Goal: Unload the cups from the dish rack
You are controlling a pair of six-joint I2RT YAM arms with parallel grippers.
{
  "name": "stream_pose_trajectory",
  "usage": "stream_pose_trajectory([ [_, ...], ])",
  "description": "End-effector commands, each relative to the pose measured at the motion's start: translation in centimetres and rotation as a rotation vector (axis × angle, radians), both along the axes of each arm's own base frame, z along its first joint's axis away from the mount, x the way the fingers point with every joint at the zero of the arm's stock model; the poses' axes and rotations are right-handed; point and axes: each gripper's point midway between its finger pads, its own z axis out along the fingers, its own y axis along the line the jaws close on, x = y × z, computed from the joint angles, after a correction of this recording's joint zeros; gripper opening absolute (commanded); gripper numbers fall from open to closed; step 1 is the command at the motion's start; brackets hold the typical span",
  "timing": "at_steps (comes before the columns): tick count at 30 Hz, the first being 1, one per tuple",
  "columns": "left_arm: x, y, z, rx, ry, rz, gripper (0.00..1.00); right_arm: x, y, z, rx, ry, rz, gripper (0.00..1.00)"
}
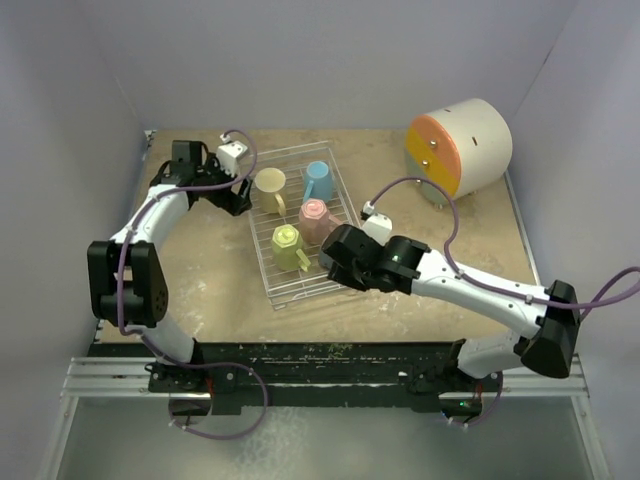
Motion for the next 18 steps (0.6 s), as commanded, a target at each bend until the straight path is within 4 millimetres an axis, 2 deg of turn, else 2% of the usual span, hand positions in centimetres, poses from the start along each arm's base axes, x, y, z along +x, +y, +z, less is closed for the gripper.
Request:
stream_pose_trajectory([
  [1, 1.8, 0.0, 1.3, 0.042, -0.077, 0.015, 0.92, 0.5, 1.0, -0.6, 0.059, 0.017, -0.064, 0.42],
  [5, 1.3, 0.0, 0.1, 0.057, -0.043, 0.004, 0.77, -0.1, 1.2, -2.8, 0.035, 0.079, -0.07, 0.38],
  [7, 0.8, 0.1, -0.4, 0.066, -0.031, -0.007, 0.72, 0.4, 0.9, -3.2, 0.033, 0.073, -0.084, 0.36],
  [11, -0.1, 0.1, -0.9, 0.081, -0.02, -0.031, 0.69, 0.8, 0.1, -3.9, 0.021, 0.091, -0.104, 0.32],
  [13, -0.7, -0.2, -0.8, 0.067, -0.012, -0.047, 0.69, 0.9, -0.5, -4.4, 0.024, 0.091, -0.119, 0.23],
  [15, -1.1, -0.7, -0.6, 0.055, -0.008, -0.064, 0.68, 1.6, -1.5, -4.6, 0.028, 0.092, -0.144, 0.07],
  [16, -1.3, -0.9, -0.6, 0.053, -0.004, -0.07, 0.67, 2.3, -2.0, -4.5, 0.03, 0.085, -0.156, 0.03],
  [18, -1.8, -1.4, -0.8, 0.055, 0.002, -0.084, 0.67, 3.4, -3.0, -4.3, 0.023, 0.074, -0.177, 0.02],
])
